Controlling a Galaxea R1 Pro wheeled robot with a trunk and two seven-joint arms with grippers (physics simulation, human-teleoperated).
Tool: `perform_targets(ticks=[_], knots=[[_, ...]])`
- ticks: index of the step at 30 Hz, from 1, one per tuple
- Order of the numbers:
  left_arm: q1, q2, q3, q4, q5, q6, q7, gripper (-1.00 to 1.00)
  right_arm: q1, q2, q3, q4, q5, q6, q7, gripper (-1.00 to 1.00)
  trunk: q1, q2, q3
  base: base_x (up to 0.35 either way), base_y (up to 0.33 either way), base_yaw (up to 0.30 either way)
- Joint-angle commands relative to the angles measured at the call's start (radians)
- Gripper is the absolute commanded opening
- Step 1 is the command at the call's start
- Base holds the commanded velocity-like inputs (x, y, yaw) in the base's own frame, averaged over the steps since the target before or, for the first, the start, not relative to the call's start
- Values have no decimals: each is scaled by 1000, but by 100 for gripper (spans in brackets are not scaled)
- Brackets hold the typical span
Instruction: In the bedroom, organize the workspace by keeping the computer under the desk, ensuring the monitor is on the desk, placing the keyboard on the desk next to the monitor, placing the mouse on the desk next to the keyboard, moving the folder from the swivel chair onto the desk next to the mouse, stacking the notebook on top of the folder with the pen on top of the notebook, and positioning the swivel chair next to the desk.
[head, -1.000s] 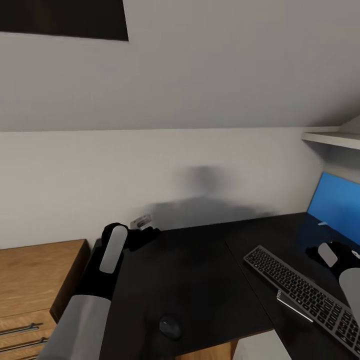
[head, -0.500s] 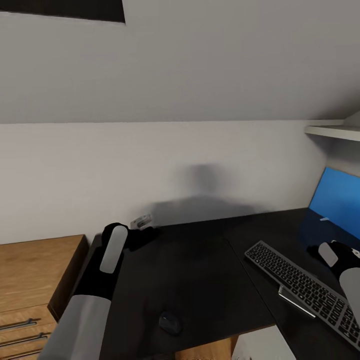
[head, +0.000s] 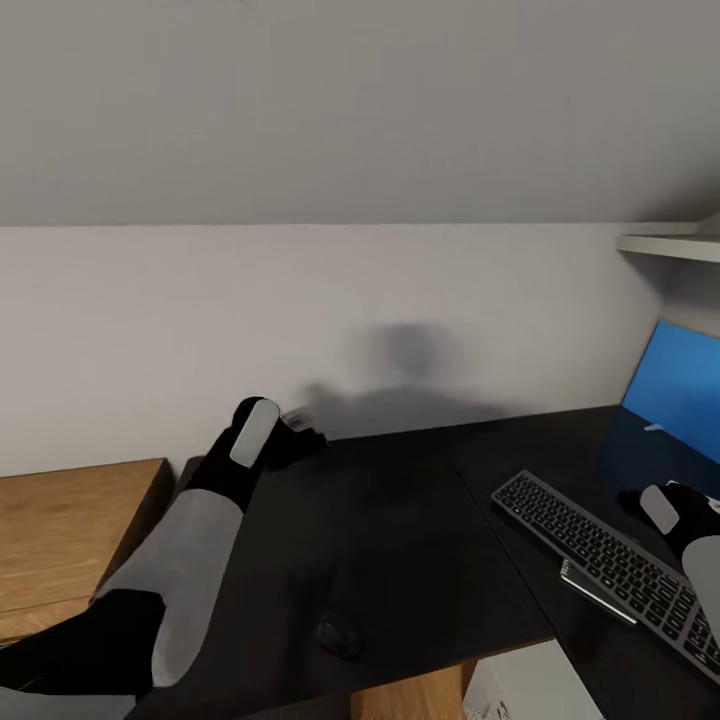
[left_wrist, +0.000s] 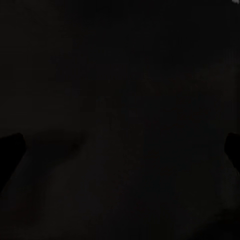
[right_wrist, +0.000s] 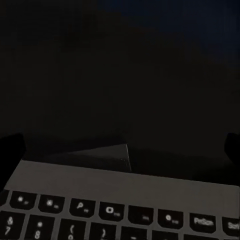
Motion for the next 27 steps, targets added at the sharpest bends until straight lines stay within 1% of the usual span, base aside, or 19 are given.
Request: perform_targets(ticks=[1,3,7,8,10,12,13,15,16,18,21,23,25,27], knots=[[-29,0,1,23,9,3,10,100,-1,-1,2,-2,-10,1,-6,100,4,-8,-6,0,0,0],[-100,0,2,76,10,2,12,100,0,-5,2,-1,-10,-5,-6,100,12,-22,-16,0,0,0],[-149,0,3,99,9,2,15,100,-1,-7,4,-1,-10,-10,-6,100,27,-50,-32,0,0,0],[-152,0,2,101,9,2,15,100,-1,-7,4,-1,-9,-13,-6,100,31,-57,-36,0,0,0],[-156,0,5,103,8,2,15,100,0,-8,6,-1,-6,-46,-4,100,38,-71,-42,0,0,0],[-158,0,6,104,7,1,15,100,-2,-9,6,-4,-4,-89,-7,100,38,-71,-42,0,0,0],[-158,0,6,104,7,1,16,100,-2,-11,6,-6,-3,-94,-9,100,38,-71,-42,0,0,0],[-159,0,6,104,5,1,16,100,-15,-18,7,-42,7,-84,-52,100,38,-71,-42,0,0,0],[-159,0,6,104,3,0,17,100,-41,-20,7,-66,21,-65,-94,100,38,-71,-42,0,0,0],[-159,0,5,103,-1,-1,19,100,-74,-22,8,-80,37,-53,-124,100,38,-71,-42,0,0,0],[-159,0,4,99,-5,-2,35,100,-108,-23,8,-85,55,-45,-144,100,38,-71,-42,0,0,0],[-159,0,4,92,-6,-2,51,100,-117,-24,8,-84,59,-43,-149,100,38,-71,-42,0,0,0],[-159,0,4,68,-6,-1,113,100,-131,-22,4,-81,60,-43,-153,100,38,-71,-42,61,0,0],[-159,0,4,67,-6,-1,119,100,-131,-20,2,-77,59,-43,-153,100,38,-71,-42,166,0,0]])
